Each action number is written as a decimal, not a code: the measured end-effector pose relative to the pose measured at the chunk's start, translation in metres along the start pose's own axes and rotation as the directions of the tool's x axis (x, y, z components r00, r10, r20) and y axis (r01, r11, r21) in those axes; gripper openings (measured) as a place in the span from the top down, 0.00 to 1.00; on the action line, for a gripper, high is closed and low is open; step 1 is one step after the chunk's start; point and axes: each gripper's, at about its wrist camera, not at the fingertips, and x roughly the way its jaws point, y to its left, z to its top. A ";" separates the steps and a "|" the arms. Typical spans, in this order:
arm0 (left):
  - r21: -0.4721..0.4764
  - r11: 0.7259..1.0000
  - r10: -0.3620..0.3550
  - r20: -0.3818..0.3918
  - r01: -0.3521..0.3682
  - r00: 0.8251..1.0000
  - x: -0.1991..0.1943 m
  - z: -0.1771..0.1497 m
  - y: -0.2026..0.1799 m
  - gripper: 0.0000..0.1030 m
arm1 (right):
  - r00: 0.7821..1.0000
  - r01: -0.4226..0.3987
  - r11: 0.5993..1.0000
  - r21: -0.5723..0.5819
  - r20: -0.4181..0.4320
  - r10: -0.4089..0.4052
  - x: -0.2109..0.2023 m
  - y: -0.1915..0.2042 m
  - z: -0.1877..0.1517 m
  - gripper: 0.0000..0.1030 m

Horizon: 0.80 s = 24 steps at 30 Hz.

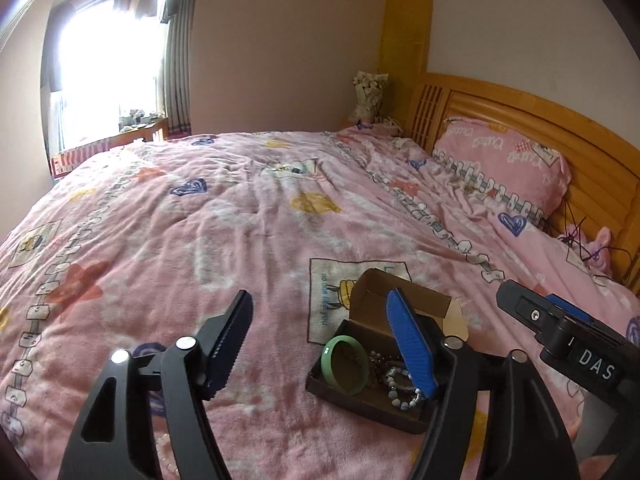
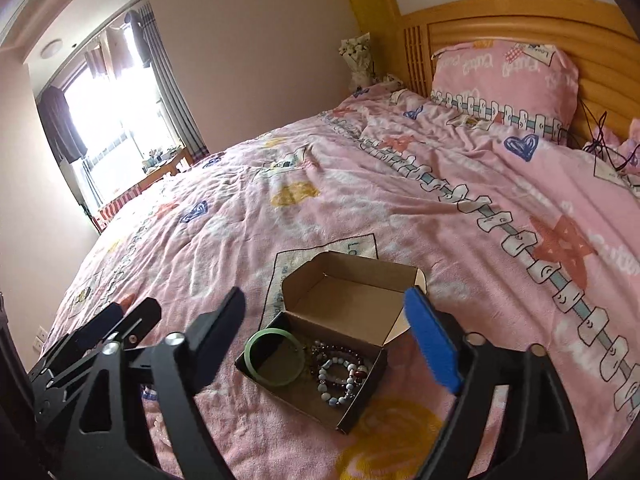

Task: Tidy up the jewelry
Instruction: 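Lower the bangle and strand into the black box and open both tools, then grasp the white bead bracelet with the left tool while the right tool grasps the silver earrings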

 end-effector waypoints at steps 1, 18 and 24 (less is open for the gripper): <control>-0.005 1.000 0.017 0.016 -0.016 1.000 -0.010 -0.002 0.006 0.22 | 1.000 0.019 0.999 -0.035 0.000 -0.019 -0.005 0.008 0.001 0.07; 0.027 0.983 0.181 -0.229 -0.180 0.956 -0.034 -0.050 0.124 0.09 | 0.982 -0.139 0.908 -0.396 -0.173 0.075 0.018 0.136 -0.052 0.07; -0.077 0.981 0.141 -0.363 -0.181 0.921 -0.004 -0.091 0.164 0.18 | 0.937 -0.244 0.936 -0.254 -0.310 0.160 0.040 0.139 -0.073 0.07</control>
